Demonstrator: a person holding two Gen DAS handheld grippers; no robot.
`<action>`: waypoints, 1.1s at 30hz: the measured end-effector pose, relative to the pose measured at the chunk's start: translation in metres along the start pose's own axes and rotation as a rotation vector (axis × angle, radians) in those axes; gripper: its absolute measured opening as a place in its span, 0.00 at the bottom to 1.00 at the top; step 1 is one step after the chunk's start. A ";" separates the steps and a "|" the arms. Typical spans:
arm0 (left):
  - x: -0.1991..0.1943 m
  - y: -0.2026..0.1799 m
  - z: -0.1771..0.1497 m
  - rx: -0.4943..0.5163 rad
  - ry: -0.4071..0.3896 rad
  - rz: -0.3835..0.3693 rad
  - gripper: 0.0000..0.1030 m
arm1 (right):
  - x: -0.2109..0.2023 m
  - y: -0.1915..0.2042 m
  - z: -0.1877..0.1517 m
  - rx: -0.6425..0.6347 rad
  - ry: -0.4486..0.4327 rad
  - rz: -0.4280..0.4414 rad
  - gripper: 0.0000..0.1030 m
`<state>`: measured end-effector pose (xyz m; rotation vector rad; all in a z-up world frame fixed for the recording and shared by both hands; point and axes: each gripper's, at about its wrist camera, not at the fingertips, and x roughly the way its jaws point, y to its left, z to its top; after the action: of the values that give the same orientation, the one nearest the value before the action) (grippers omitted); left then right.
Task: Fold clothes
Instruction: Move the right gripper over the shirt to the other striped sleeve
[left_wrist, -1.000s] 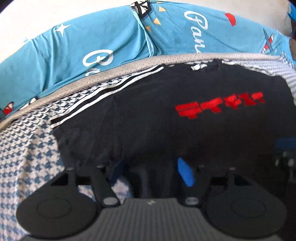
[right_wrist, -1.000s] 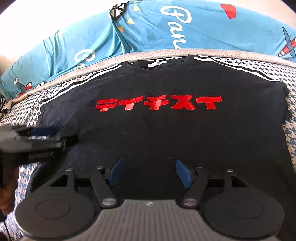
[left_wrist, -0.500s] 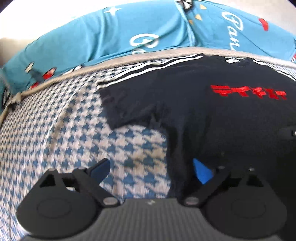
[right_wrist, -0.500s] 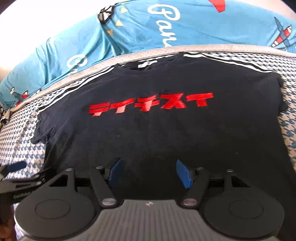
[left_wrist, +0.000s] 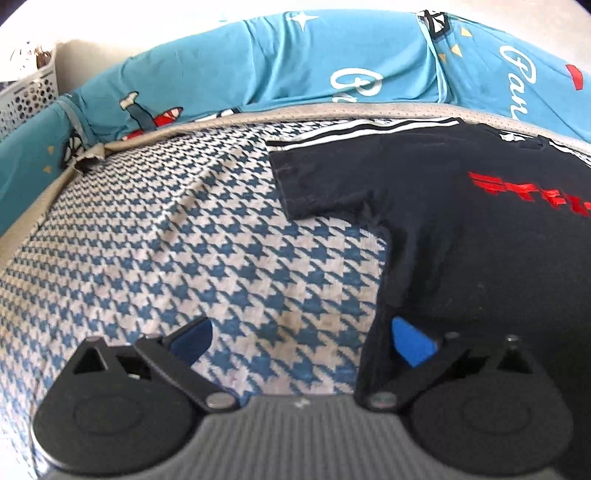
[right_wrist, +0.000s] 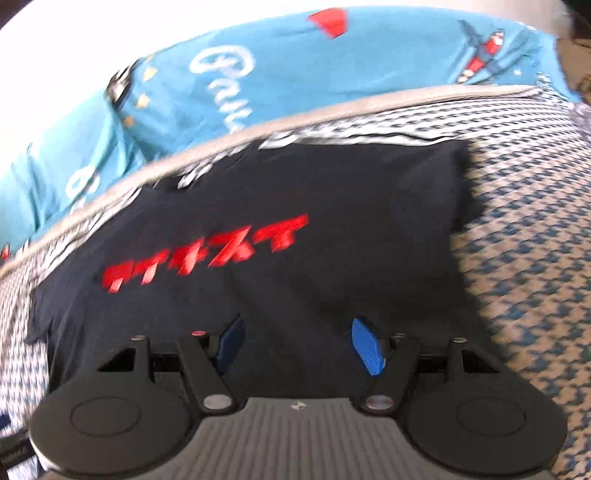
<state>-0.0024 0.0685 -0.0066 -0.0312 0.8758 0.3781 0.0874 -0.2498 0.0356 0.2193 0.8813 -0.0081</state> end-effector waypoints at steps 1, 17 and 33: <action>-0.002 -0.001 0.002 0.002 -0.008 0.004 1.00 | -0.002 -0.007 0.003 0.020 -0.006 -0.005 0.63; -0.018 -0.022 0.061 0.119 -0.018 -0.307 1.00 | 0.003 -0.111 0.057 0.385 -0.040 -0.024 0.63; 0.011 -0.057 0.065 0.106 0.071 -0.489 1.00 | 0.042 -0.140 0.092 0.418 -0.152 -0.083 0.62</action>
<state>0.0717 0.0304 0.0194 -0.1588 0.9248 -0.1272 0.1713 -0.4007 0.0340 0.5649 0.7292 -0.2852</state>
